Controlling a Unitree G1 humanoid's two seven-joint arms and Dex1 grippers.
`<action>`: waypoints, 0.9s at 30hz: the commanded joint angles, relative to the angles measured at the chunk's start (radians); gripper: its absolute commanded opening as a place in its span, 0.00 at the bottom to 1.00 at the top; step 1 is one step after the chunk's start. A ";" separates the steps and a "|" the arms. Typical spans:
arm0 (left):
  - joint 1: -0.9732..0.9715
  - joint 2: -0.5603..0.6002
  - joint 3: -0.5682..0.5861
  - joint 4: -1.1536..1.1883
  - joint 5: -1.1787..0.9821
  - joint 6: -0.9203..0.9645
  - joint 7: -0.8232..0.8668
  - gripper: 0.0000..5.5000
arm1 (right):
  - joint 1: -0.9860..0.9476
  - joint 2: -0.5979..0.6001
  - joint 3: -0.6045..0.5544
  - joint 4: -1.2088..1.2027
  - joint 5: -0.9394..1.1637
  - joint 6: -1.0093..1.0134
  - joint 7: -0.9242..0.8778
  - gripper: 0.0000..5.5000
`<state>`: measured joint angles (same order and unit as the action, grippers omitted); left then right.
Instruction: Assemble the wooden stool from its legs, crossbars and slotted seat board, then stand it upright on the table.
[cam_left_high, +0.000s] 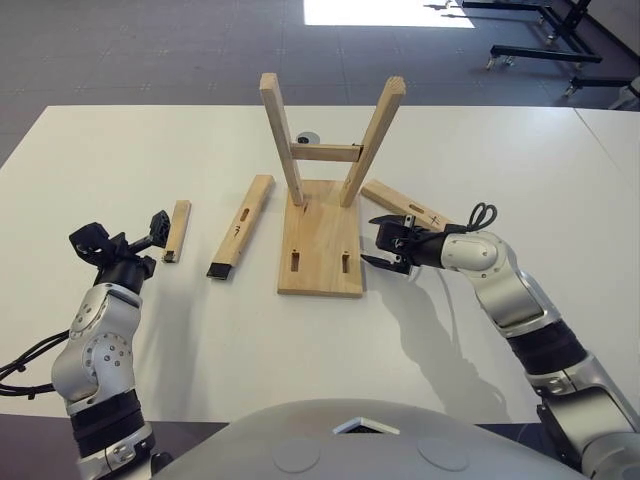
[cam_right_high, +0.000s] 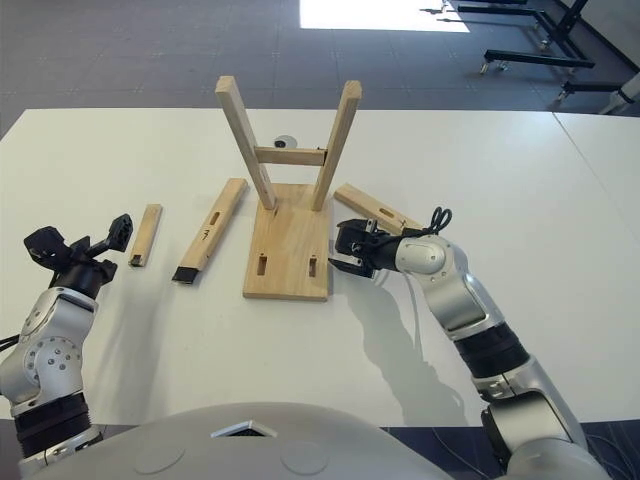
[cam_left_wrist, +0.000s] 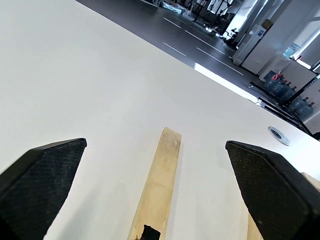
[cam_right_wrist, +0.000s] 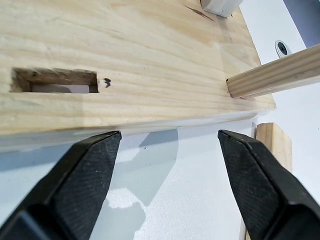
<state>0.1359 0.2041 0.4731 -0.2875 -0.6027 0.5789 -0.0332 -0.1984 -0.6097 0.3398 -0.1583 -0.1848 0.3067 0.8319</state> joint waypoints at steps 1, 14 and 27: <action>-0.011 0.059 -0.038 0.025 0.049 0.026 -0.021 0.94 | -0.015 -0.007 -0.053 0.001 0.029 0.046 -0.006 0.65; -0.165 0.213 -0.207 0.159 0.240 0.323 0.016 0.90 | -0.052 0.031 -0.118 0.002 0.086 0.115 -0.050 0.66; -0.178 0.210 -0.275 0.148 0.310 0.385 -0.023 0.51 | -0.059 0.061 -0.104 -0.016 0.095 0.153 -0.074 0.66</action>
<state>-0.0513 0.4171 0.2100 -0.1482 -0.3085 0.9272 -0.0577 -0.2400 -0.5498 0.2336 -0.1661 -0.0967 0.4482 0.7613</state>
